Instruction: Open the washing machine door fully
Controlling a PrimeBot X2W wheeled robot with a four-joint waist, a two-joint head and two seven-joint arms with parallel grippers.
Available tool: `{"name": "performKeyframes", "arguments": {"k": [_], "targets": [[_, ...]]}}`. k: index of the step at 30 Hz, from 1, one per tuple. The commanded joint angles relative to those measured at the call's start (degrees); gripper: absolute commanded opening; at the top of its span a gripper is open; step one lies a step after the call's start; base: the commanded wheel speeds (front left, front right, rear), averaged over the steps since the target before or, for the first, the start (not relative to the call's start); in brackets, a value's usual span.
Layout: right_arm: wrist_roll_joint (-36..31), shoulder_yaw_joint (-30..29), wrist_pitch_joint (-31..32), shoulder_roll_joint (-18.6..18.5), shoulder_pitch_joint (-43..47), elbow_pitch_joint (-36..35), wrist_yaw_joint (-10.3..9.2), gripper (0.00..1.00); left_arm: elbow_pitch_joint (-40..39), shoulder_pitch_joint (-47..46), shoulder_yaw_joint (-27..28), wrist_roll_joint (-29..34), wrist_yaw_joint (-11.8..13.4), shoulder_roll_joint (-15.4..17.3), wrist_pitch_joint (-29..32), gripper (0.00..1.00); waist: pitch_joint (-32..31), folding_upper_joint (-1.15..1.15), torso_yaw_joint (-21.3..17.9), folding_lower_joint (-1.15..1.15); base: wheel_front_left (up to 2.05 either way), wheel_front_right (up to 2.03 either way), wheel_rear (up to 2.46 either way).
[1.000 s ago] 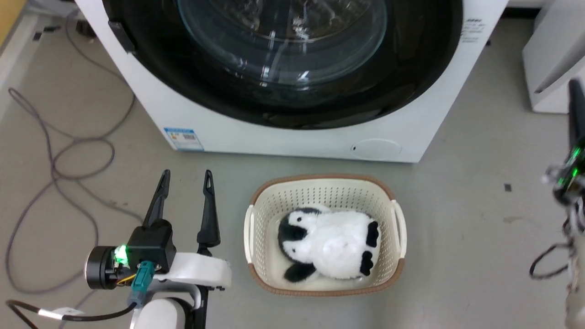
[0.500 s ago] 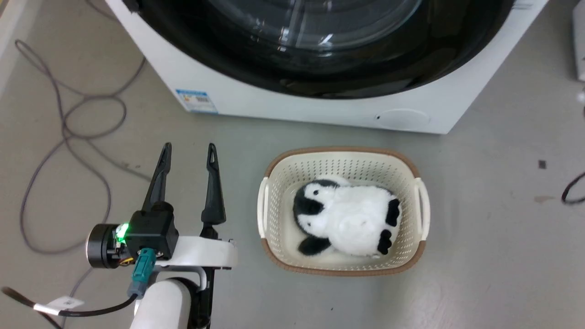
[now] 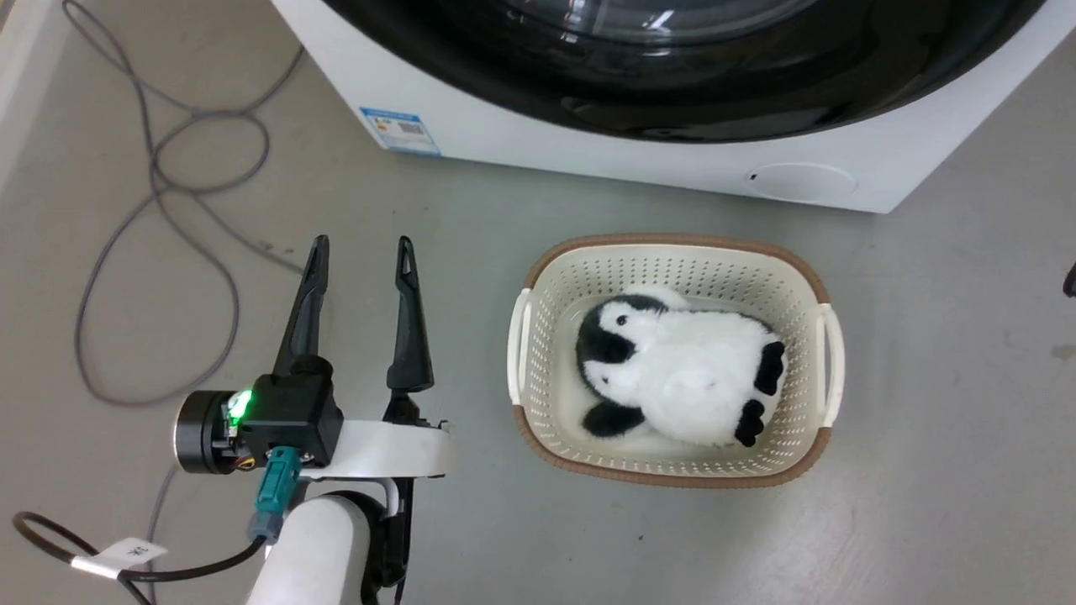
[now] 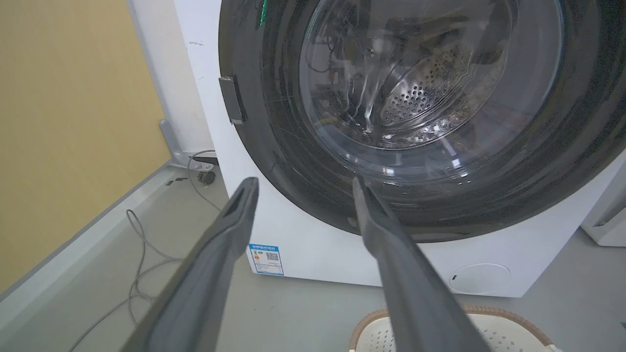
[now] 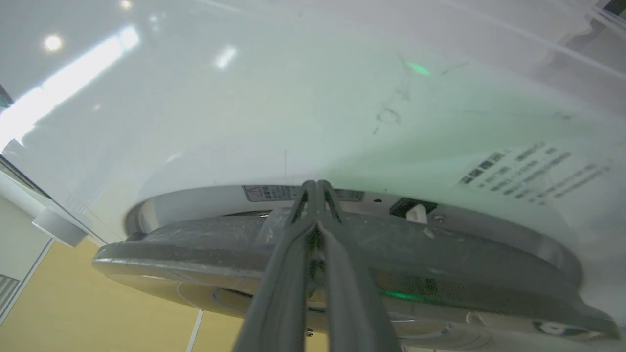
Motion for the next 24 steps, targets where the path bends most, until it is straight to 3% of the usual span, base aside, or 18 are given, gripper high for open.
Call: {"name": "performKeyframes", "arguments": {"k": [1,7,15,24], "targets": [[1.8,0.8,0.78,-0.89,-2.41,1.26,0.05,0.0,-0.27,-1.29,-0.47,-0.36,0.52,0.02,-0.73,1.0,0.74,0.0,0.54,0.0,0.0,0.0,0.0],[3.88,3.03,4.23,-1.0,-3.46,1.88,0.06,0.0,-0.14,-1.97,-0.84,-0.74,1.01,0.01,-1.22,1.0,1.51,0.0,0.89,0.0,0.0,0.0,0.0],[4.49,6.05,11.36,-0.65,0.77,-0.8,0.06,0.0,0.6,-1.34,-0.66,-0.64,0.72,0.01,-1.22,1.0,-0.52,0.0,-0.11,0.0,0.0,0.0,0.0],[4.7,7.7,14.58,-0.39,7.01,-4.88,0.06,0.0,1.48,0.51,0.3,-0.24,0.04,0.01,-1.22,1.0,-4.69,0.0,-1.76,0.0,0.0,0.0,0.0]]}}
